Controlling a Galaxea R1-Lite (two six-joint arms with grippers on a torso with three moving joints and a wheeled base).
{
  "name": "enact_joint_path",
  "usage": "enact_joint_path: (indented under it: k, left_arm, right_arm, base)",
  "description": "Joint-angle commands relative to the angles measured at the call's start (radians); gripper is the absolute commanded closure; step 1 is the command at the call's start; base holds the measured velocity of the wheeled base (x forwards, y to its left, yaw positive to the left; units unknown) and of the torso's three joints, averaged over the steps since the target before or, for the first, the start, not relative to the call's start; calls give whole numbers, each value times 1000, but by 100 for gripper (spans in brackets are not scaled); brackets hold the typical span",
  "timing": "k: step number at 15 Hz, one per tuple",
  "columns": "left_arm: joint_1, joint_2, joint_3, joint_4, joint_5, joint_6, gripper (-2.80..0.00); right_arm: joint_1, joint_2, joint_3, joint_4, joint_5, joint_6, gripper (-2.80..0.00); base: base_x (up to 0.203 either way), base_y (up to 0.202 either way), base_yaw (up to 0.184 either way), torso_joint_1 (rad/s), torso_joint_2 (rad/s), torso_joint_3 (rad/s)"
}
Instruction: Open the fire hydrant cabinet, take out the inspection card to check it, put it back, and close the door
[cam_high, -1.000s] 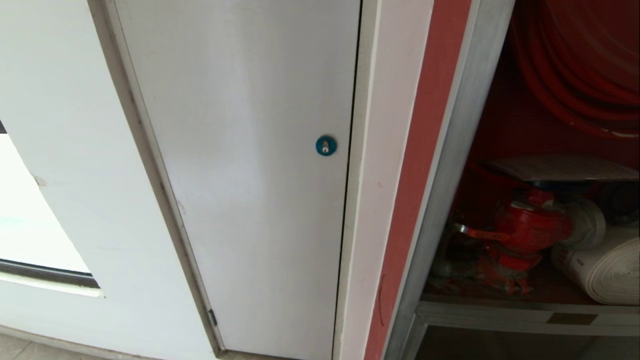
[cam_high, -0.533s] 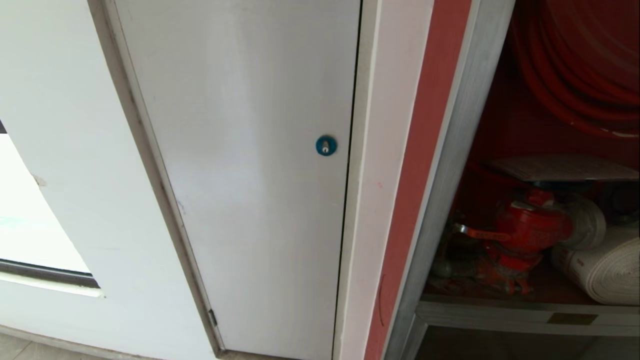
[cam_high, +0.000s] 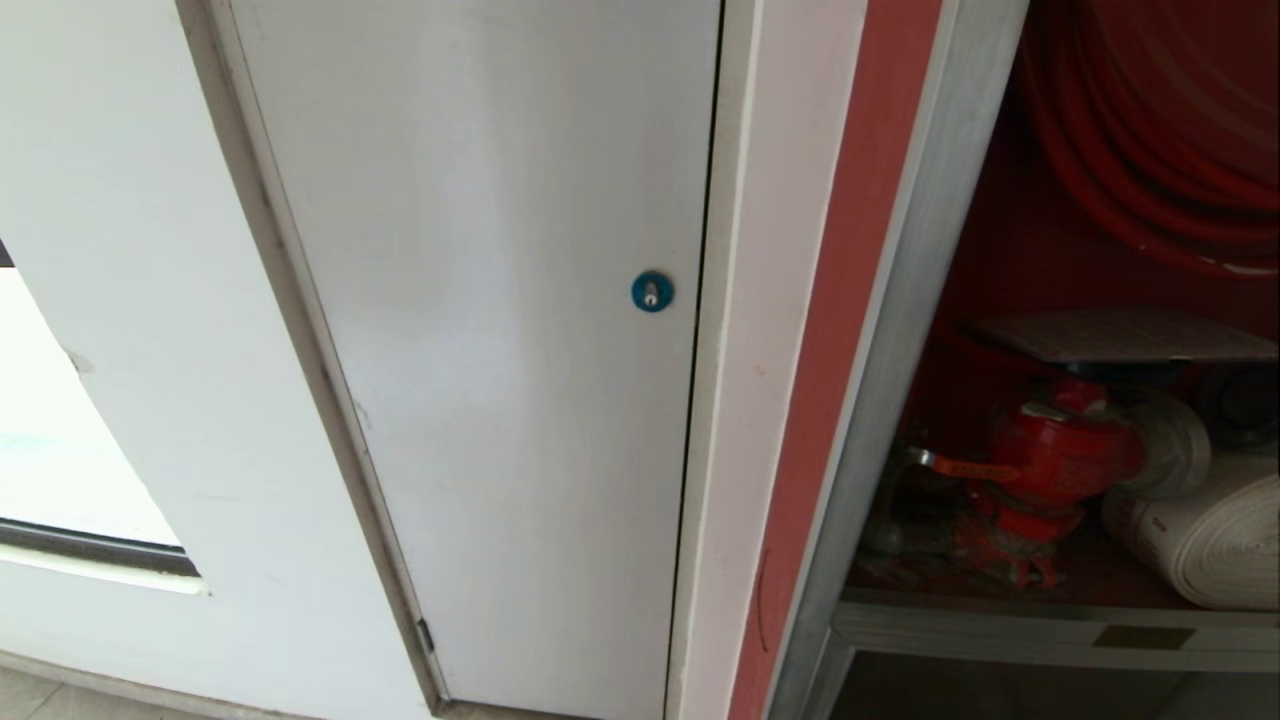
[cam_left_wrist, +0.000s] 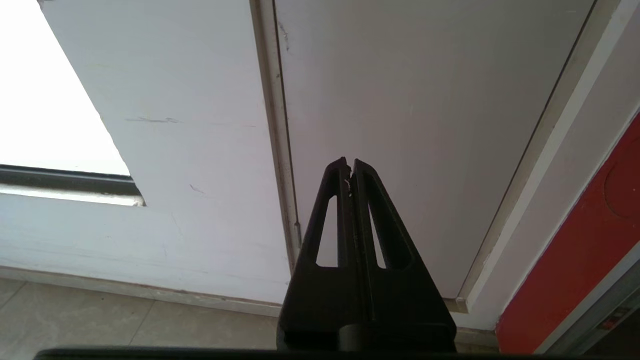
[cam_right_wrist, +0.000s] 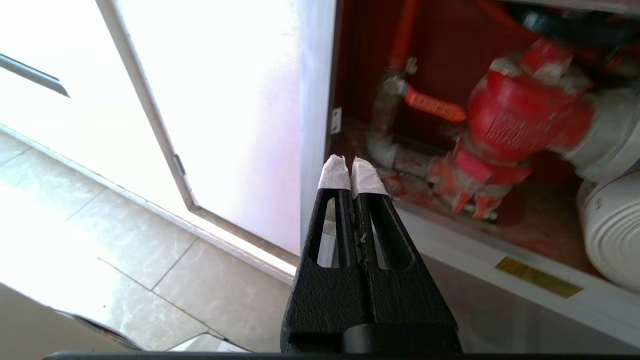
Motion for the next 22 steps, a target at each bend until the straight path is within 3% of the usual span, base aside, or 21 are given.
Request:
enact_joint_path:
  k: [1, 4, 6, 11, 16, 22]
  left_arm:
    - [0, 0, 6, 0, 0, 0, 0]
    - [0, 0, 6, 0, 1, 0, 0]
    - [0, 0, 6, 0, 0, 0, 0]
    - [0, 0, 6, 0, 0, 0, 0]
    - [0, 0, 6, 0, 1, 0, 0]
    - [0, 0, 6, 0, 0, 0, 0]
  right_arm:
    - [16, -121, 61, 0, -16, 2, 0]
    - [24, -287, 185, -3, -58, 24, 0]
    - [36, -349, 234, -7, -116, 114, 0]
    - [44, -490, 414, -85, -270, 136, 0]
    - [44, -488, 673, -445, -311, 110, 0]
    - [44, -488, 693, -412, -320, 81, 0]
  base:
    - [0, 0, 0, 0, 0, 0]
    - [0, 0, 0, 0, 0, 0]
    - [0, 0, 0, 0, 0, 0]
    - [0, 0, 0, 0, 0, 0]
    - [0, 0, 0, 0, 0, 0]
    - [0, 0, 0, 0, 0, 0]
